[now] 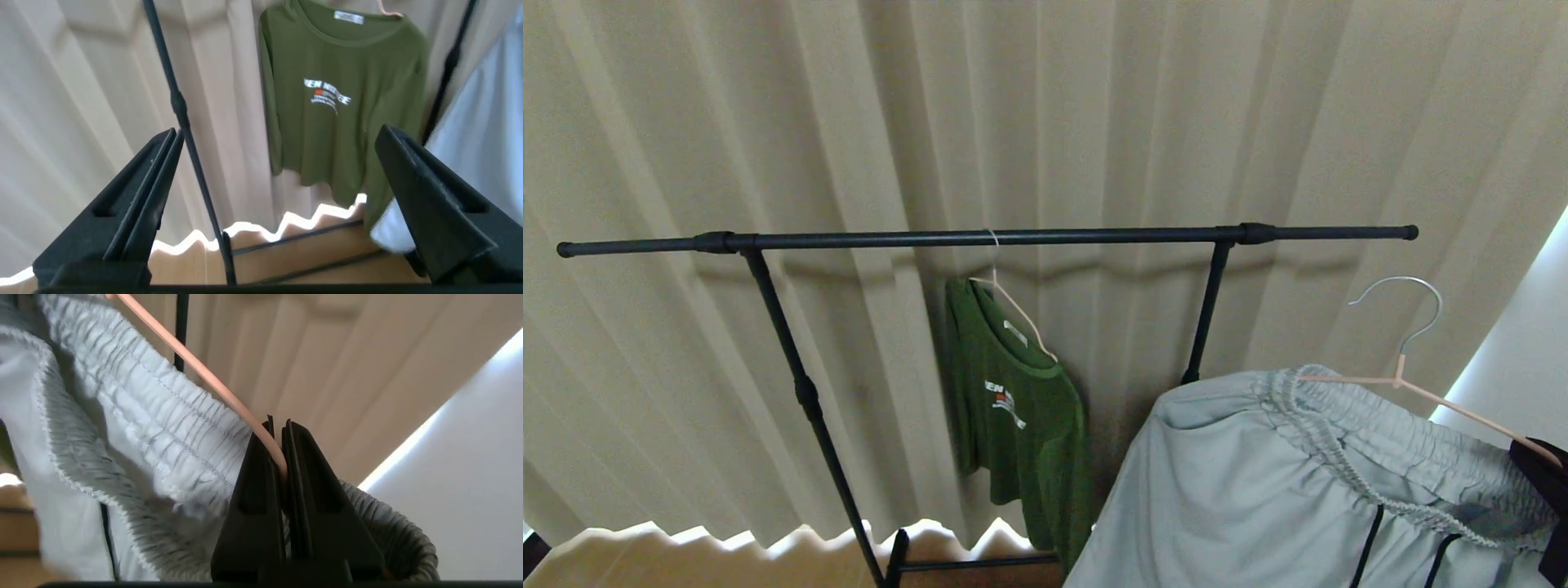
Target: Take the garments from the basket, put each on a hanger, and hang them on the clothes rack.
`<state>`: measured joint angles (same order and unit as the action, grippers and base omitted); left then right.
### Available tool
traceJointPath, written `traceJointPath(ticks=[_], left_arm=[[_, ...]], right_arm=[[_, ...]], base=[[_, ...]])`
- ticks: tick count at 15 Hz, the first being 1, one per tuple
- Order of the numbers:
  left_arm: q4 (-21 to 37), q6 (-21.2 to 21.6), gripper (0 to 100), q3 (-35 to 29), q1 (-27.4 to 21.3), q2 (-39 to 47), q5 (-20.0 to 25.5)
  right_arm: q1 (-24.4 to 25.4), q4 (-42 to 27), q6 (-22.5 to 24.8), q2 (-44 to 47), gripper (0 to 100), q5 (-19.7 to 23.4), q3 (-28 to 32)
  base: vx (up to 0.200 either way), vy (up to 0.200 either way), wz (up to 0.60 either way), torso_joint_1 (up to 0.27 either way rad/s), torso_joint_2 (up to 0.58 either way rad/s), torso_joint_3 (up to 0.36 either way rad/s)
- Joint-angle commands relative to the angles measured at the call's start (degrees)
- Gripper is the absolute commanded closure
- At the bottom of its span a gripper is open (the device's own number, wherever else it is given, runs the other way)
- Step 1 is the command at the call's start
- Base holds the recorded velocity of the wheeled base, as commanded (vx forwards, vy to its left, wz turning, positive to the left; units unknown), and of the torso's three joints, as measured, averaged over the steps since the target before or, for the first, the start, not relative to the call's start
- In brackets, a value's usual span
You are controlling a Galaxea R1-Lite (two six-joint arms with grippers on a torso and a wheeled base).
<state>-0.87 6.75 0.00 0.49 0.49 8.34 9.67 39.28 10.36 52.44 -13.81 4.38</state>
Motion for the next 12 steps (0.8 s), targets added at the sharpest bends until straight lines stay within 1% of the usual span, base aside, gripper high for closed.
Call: traceJointPath(ticks=[1,6,9,12], left_arm=[[0.0,0.0,0,0.0,0.0,0.2,0.0],[0.0,0.5,0,0.0,0.0,0.2,0.0],[0.0,0.9,0,0.0,0.0,0.2,0.0],[0.0,1.0,0,0.0,0.1,0.2,0.0]], right_arm=[[0.0,0.1,0.0,0.2,100,0.0,-0.1],[0.5,0.1,0.2,0.2,100,0.1,-0.3],[3.8,-0.4,1.3,1.1,100,0.2,0.4],[4.1,-4.2,3.8,4.9,100,0.9,6.2]], base=[[0.200,0.000,0.00,0.007,0.00,0.002],[0.200,0.000,0.00,0.003,0.00,0.005],[0.000,0.000,0.00,0.000,0.00,0.000],[0.000,0.000,0.00,0.000,0.00,0.000]])
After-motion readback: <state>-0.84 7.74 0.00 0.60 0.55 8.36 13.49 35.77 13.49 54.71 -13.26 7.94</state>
